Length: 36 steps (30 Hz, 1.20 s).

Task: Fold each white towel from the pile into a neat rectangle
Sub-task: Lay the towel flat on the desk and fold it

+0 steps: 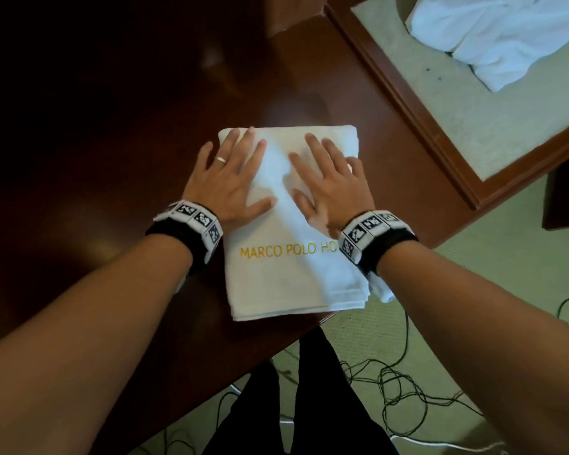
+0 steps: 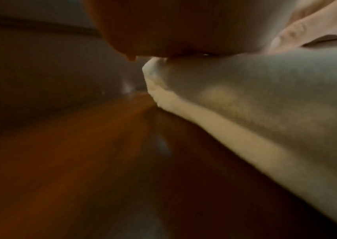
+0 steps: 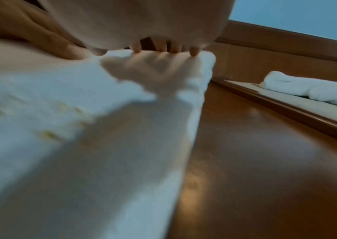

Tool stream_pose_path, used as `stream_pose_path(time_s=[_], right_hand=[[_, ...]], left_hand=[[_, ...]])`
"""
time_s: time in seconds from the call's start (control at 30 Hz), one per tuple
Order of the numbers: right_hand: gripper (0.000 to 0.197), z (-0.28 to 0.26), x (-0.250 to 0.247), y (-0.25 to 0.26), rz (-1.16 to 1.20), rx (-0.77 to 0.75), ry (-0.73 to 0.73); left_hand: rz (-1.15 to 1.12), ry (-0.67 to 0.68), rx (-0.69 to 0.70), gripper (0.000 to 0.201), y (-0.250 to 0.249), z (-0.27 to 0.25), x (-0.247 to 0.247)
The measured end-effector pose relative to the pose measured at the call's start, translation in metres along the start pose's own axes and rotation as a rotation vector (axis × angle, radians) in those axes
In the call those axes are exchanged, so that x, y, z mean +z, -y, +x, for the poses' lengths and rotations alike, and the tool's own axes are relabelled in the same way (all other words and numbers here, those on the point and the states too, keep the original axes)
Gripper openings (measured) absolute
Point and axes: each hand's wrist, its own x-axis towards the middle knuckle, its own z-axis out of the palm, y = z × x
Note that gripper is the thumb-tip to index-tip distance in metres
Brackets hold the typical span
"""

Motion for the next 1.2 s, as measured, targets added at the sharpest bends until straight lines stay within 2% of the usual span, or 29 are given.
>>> stream_pose_path(time_s=[0.1, 0.33, 0.43, 0.5, 0.6, 0.7, 0.77, 0.87, 0.9, 1.0, 1.2], right_hand=[[0.065, 0.008, 0.017, -0.018, -0.01, 0.039, 0.215], [0.069, -0.034, 0.011, -0.017, 0.068, 0.184, 0.205], [0.07, -0.071, 0.007, -0.015, 0.162, 0.406, 0.223], [0.068, -0.092, 0.007, -0.009, 0.263, 0.544, 0.244], [0.06, -0.109, 0.011, 0.002, 0.447, 0.687, 0.277], [0.067, -0.111, 0.011, 0.018, 0.615, 0.809, 0.267], [0.068, -0.111, 0.009, 0.027, 0.73, 0.901, 0.263], [0.059, -0.117, 0.01, 0.032, 0.841, 0.988, 0.272], [0.054, -0.119, 0.01, 0.032, 0.872, 0.987, 0.278], [0.05, -0.121, -0.004, 0.036, 0.895, 0.962, 0.271], [0.055, -0.116, -0.067, 0.043, 0.841, 0.932, 0.166]], left_hand=[[-0.024, 0.124, -0.12, 0.094, 0.0, 0.006, 0.013], [-0.189, 0.128, -0.369, 0.105, -0.031, -0.019, 0.01], [-0.313, 0.106, -0.509, 0.102, -0.045, -0.054, 0.009], [-0.414, 0.136, -0.593, 0.089, -0.052, -0.076, 0.012], [-0.639, 0.229, -0.721, 0.078, -0.061, -0.096, 0.02], [-0.867, 0.22, -0.805, 0.079, -0.064, -0.104, 0.034], [-0.978, 0.225, -0.783, 0.082, -0.063, -0.108, 0.038], [-1.045, 0.294, -0.703, 0.05, -0.059, -0.113, 0.033], [-1.048, 0.293, -0.681, 0.049, -0.059, -0.114, 0.03], [-1.027, 0.224, -0.637, 0.067, -0.058, -0.119, 0.011], [-0.971, 0.033, -0.558, 0.053, -0.069, -0.122, -0.049]])
